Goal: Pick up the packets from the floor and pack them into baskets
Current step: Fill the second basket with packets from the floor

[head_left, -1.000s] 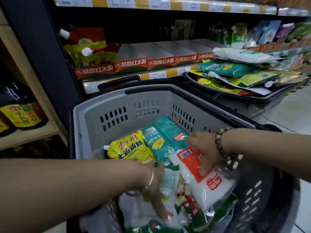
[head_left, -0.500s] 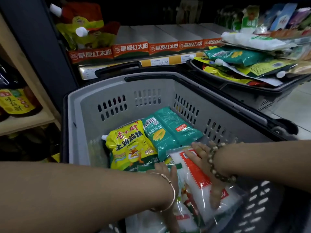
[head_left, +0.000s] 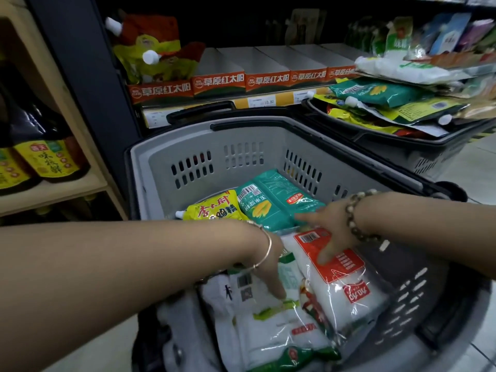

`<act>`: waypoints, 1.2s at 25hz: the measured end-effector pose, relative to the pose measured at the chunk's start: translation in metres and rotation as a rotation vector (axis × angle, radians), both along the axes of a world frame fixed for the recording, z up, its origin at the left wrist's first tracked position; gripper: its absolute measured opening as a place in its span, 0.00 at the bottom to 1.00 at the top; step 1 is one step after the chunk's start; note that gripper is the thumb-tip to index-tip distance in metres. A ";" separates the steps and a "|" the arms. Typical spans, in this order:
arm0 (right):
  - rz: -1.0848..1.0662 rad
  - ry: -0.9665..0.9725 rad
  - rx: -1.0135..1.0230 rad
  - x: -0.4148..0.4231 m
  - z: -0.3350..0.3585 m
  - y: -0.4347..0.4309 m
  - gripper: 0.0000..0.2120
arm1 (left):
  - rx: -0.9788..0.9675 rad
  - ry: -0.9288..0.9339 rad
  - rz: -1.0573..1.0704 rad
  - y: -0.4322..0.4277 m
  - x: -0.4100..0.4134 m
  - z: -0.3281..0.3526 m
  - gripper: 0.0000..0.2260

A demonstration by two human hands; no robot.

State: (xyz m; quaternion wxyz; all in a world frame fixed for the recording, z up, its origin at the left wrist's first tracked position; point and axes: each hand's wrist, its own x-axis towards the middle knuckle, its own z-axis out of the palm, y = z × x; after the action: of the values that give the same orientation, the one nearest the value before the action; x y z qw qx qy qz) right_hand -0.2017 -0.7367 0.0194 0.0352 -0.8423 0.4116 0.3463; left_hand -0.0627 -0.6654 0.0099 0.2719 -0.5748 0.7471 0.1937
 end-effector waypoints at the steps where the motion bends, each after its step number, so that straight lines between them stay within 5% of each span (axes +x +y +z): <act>1: 0.005 -0.042 -0.073 0.004 0.006 0.000 0.46 | -0.052 0.014 0.007 -0.001 0.008 0.008 0.34; 5: 0.109 -0.276 -0.324 0.042 0.026 0.009 0.39 | -0.419 0.154 0.124 0.013 0.055 0.042 0.30; 12: 0.246 -0.732 -0.362 0.181 0.061 0.058 0.32 | -0.853 0.316 0.411 0.089 0.188 0.066 0.27; 30: 0.522 -0.381 -0.232 0.539 -0.046 0.208 0.26 | -0.869 0.442 1.199 0.259 0.480 -0.085 0.21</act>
State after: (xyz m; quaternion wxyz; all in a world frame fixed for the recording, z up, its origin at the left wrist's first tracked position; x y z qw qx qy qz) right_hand 0.3376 -0.5283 -0.0270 -0.0743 -0.9671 0.2050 0.1308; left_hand 0.4168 -0.4061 -0.0750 -0.2852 -0.8842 0.3540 0.1075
